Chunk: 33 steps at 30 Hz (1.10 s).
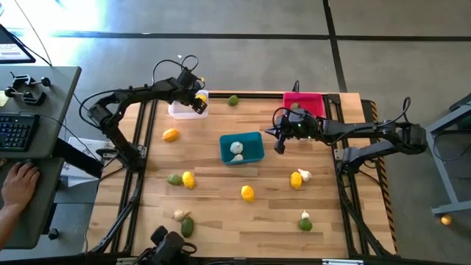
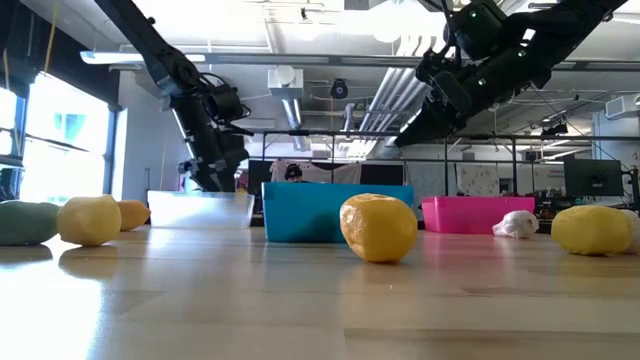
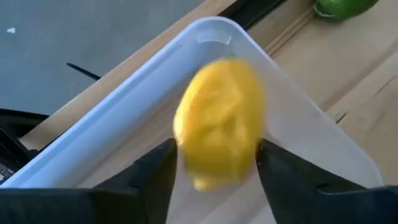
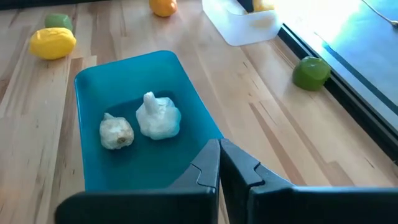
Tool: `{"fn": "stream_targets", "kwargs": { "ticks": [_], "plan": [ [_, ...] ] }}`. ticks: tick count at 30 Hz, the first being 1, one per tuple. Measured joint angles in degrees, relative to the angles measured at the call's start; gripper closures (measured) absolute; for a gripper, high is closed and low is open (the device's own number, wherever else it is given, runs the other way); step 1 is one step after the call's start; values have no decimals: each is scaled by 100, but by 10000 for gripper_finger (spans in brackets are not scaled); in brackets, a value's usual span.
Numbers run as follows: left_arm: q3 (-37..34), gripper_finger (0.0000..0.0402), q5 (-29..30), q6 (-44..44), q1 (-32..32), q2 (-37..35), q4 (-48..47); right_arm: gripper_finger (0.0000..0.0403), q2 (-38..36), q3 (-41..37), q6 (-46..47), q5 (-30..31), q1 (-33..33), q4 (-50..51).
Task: Sort produce into baskets
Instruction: Put the lemon into the transparent bin, then put the green lime into the pink bin
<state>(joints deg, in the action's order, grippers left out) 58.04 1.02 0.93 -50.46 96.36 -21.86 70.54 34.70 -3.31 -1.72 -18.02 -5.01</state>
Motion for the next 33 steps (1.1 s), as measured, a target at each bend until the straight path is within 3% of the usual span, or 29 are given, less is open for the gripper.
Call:
{"fn": "stream_targets", "kwargs": {
  "ticks": [8, 20, 26, 33],
  "plan": [
    [0, 188, 33, 423, 131, -247, 108, 402, 0, 0, 47, -28, 0, 0],
    [-1436, 290, -147, 735, 1314, -1959, 1756, 402, 0, 11, 298, -28, 105, -44],
    [-1853, 335, -240, 880, 2267, -2769, 1593, 402, 0, 11, -58, -348, 319, -233],
    [-1769, 383, -242, 507, 3528, -3476, 339, 402, 0, 13, -318, -633, 431, -849]
  ]
}}
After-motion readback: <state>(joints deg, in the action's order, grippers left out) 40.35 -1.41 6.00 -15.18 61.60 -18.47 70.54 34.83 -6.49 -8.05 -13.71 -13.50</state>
